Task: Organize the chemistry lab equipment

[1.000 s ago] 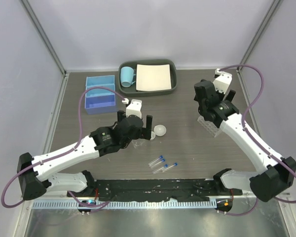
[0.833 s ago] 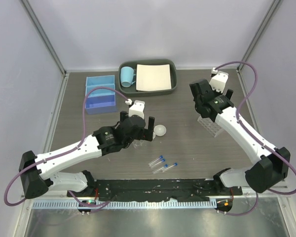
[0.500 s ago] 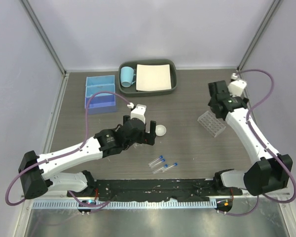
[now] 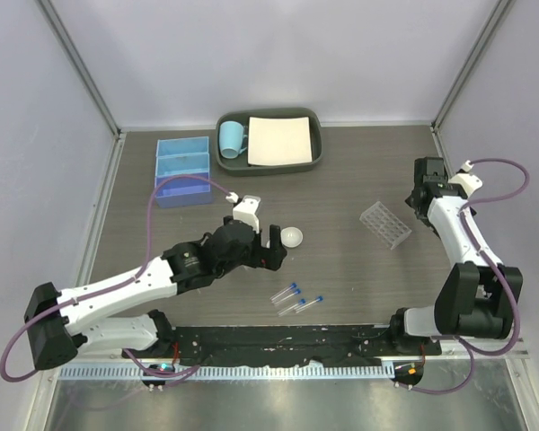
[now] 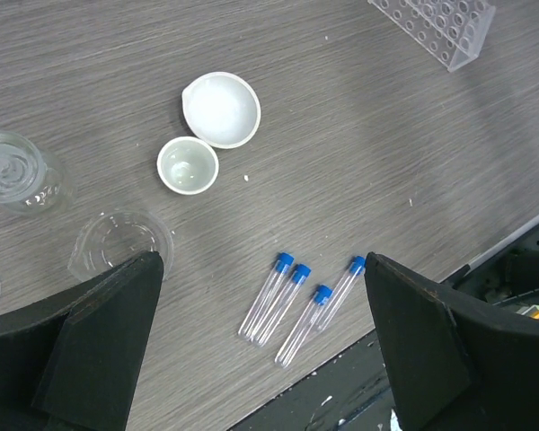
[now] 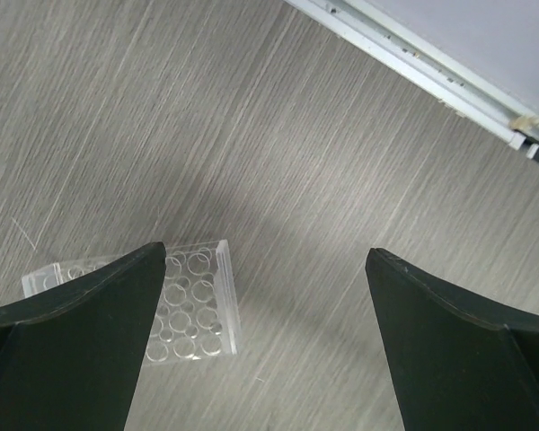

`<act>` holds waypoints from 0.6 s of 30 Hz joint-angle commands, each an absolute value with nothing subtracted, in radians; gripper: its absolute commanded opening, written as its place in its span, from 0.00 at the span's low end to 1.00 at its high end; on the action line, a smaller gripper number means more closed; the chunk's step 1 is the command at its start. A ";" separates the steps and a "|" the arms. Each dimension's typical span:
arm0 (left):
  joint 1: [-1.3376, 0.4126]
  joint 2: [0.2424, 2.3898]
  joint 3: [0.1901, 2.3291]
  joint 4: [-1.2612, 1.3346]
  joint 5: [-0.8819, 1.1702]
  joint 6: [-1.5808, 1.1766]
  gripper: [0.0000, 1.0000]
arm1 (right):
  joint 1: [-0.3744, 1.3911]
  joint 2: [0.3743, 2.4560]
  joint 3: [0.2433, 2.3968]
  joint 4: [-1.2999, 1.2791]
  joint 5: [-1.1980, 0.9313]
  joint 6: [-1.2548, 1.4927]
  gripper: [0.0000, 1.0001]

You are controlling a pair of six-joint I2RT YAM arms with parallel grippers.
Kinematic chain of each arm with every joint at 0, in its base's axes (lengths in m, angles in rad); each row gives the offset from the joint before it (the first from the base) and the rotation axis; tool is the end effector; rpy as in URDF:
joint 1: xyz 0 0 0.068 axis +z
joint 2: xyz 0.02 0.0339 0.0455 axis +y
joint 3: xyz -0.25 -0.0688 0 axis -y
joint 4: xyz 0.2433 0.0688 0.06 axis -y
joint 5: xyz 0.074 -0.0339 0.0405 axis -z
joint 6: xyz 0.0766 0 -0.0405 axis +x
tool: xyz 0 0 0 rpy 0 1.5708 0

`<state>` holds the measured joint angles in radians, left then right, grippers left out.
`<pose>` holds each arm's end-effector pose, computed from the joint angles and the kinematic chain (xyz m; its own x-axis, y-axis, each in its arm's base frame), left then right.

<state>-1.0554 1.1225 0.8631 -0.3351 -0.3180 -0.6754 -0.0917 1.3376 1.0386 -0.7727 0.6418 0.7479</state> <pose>0.1607 -0.2351 0.2522 -0.6524 -0.0533 -0.7560 0.3728 0.8460 -0.3813 0.2718 -0.0710 0.2236 -0.3971 0.5836 -0.7084 0.8576 0.5109 -0.0598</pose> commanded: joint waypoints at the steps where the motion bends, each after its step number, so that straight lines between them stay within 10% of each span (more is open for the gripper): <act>1: -1.054 1.052 0.824 -0.281 -0.302 -0.692 1.00 | -0.121 1.391 1.034 -0.689 0.620 0.827 1.00; 18: -1.054 0.974 0.799 -0.313 -0.321 -0.683 1.00 | -0.153 1.635 0.993 -0.546 0.505 0.925 0.99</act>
